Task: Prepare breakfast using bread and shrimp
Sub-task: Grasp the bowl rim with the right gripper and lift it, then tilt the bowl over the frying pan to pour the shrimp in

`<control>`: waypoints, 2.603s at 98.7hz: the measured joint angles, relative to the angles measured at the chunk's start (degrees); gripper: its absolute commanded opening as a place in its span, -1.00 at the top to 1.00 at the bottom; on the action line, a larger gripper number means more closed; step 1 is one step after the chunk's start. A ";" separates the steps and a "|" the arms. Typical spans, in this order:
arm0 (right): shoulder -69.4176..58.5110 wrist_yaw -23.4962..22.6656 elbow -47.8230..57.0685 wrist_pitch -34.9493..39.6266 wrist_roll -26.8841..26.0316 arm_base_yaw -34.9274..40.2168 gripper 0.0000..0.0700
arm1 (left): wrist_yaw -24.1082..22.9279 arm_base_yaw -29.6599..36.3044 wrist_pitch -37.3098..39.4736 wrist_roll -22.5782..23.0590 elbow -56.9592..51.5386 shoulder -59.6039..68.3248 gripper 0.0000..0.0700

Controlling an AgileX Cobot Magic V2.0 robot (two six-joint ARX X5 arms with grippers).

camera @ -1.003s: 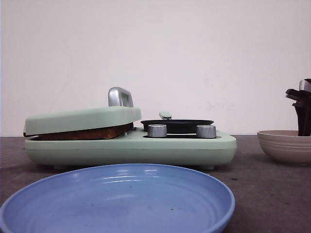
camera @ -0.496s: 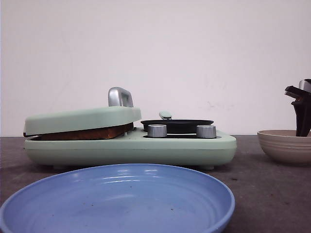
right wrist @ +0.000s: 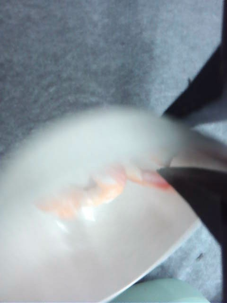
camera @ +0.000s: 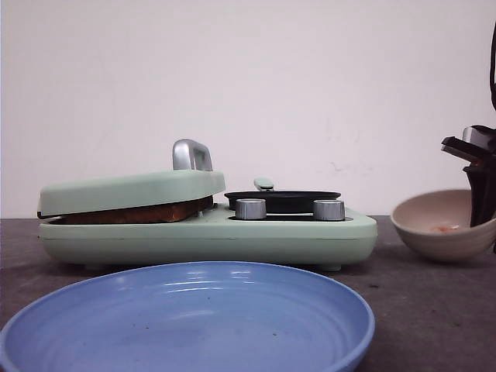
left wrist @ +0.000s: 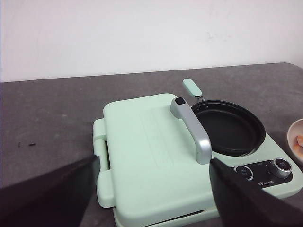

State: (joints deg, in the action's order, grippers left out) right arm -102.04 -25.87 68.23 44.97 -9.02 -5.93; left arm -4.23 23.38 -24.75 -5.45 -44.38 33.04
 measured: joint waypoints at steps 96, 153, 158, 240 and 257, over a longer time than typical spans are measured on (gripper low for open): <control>0.00 -8.61 2.16 -4.13 -0.42 -0.50 0.98 | 0.00 0.00 -0.11 0.00 0.00 0.00 -0.23; 2.12 -12.13 16.06 -18.19 -7.78 8.94 0.98 | 0.00 0.00 -0.15 -0.02 0.00 0.00 -0.23; 2.12 -10.43 16.06 -21.59 -8.66 11.30 0.98 | 0.00 0.00 -0.15 -0.02 0.00 0.00 -0.23; 0.31 24.24 6.10 -62.86 17.27 28.30 0.98 | 0.00 0.00 -2.45 -0.02 0.00 0.00 -0.23; 0.28 26.91 2.19 -72.43 29.05 29.35 0.98 | 0.00 0.00 -5.20 0.00 0.00 0.00 -0.23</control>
State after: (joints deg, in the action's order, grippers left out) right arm -101.75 1.04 70.41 -27.46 20.03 23.42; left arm -4.23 23.38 -29.95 -5.45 -44.38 33.04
